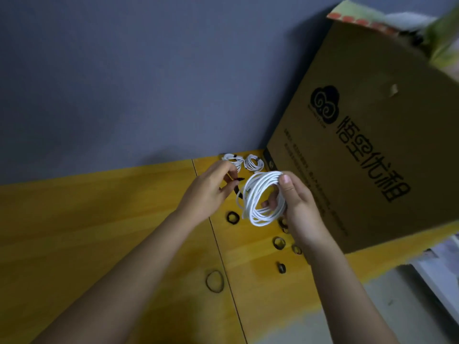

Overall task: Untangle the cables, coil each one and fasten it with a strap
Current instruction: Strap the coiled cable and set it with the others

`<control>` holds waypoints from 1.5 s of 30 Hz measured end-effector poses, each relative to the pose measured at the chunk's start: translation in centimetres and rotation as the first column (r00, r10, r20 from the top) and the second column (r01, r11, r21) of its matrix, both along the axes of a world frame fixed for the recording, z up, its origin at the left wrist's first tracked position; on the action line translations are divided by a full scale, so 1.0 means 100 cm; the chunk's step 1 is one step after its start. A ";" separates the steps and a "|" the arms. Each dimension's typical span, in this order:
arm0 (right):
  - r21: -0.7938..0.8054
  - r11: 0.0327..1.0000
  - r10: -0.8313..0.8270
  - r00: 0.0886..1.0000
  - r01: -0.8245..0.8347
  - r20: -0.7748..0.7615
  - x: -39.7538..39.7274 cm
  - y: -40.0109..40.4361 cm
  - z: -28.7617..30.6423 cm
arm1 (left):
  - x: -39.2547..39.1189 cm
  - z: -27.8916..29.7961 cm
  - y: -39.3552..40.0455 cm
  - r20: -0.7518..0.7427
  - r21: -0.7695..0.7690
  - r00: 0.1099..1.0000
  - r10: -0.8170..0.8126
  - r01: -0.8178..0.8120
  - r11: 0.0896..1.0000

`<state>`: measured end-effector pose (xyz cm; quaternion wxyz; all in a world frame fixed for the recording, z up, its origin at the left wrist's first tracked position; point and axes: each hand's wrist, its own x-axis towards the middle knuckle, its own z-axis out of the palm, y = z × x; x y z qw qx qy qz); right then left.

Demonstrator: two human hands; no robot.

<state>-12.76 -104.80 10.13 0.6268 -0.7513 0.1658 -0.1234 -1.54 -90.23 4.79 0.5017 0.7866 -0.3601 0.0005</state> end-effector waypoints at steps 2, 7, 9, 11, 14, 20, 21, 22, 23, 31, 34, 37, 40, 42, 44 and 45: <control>-0.036 0.999 -0.006 1.000 0.005 -0.010 -0.001 0.013 0.005 | -0.006 0.013 0.012 -0.082 -0.038 0.996 -0.021 0.018 0.999; 0.009 1.000 0.024 0.999 -0.023 -0.040 -0.012 0.048 0.005 | -0.026 0.043 0.033 -0.253 -0.187 0.966 -0.054 0.006 0.982; 0.033 0.999 0.027 0.999 -0.025 -0.042 -0.017 0.058 0.004 | -0.032 0.052 0.039 -0.338 -0.252 0.937 -0.088 0.000 0.968; 0.038 0.999 0.037 0.998 -0.035 -0.046 -0.021 0.066 0.005 | -0.036 0.057 0.046 -0.434 -0.265 0.893 -0.124 0.005 0.964; 0.047 0.997 0.059 0.998 -0.058 -0.029 -0.027 0.076 0.012 | -0.037 0.061 0.056 -0.534 -0.274 0.834 -0.144 -0.010 0.962; 0.004 1.000 0.022 0.995 -0.022 0.096 -0.040 0.090 0.014 | -0.040 0.072 0.070 -0.627 -0.318 0.740 -0.242 0.041 0.947; -0.008 1.000 0.013 0.992 -0.012 0.122 -0.041 0.092 0.014 | -0.040 0.073 0.072 -0.633 -0.315 0.734 -0.247 0.048 0.948; -0.012 1.000 0.006 0.989 -0.004 0.147 -0.042 0.093 0.013 | -0.040 0.073 0.073 -0.637 -0.312 0.728 -0.253 0.056 0.948; -0.010 1.000 0.000 0.986 0.001 0.167 -0.042 0.094 0.013 | -0.040 0.073 0.075 -0.645 -0.315 0.718 -0.262 0.062 0.947; 0.089 0.992 -0.102 0.970 0.084 0.223 -0.038 0.105 0.007 | -0.045 0.077 0.087 -0.637 -0.331 0.700 -0.322 0.129 0.935; 0.091 0.989 -0.137 0.964 0.119 0.229 -0.039 0.109 0.002 | -0.047 0.073 0.087 -0.613 -0.288 0.733 -0.295 0.141 0.947; 0.090 0.984 -0.174 0.956 0.157 0.238 -0.039 0.113 -0.001 | -0.048 0.070 0.085 -0.620 -0.261 0.740 -0.261 0.120 0.958; 0.121 0.971 -0.231 0.939 0.207 0.253 -0.039 0.121 -0.001 | -0.051 0.065 0.082 -0.616 -0.271 0.754 -0.228 0.070 0.960; 0.163 0.958 -0.273 0.926 0.236 0.262 -0.039 0.127 -0.002 | -0.052 0.061 0.082 -0.614 -0.275 0.757 -0.222 0.058 0.960; 0.208 0.943 -0.309 0.915 0.259 0.261 -0.040 0.131 -0.005 | -0.052 0.057 0.083 -0.594 -0.247 0.765 -0.250 0.122 0.961; 0.222 0.937 -0.324 0.911 0.272 0.254 -0.040 0.133 -0.007 | -0.053 0.055 0.084 -0.584 -0.233 0.768 -0.263 0.152 0.961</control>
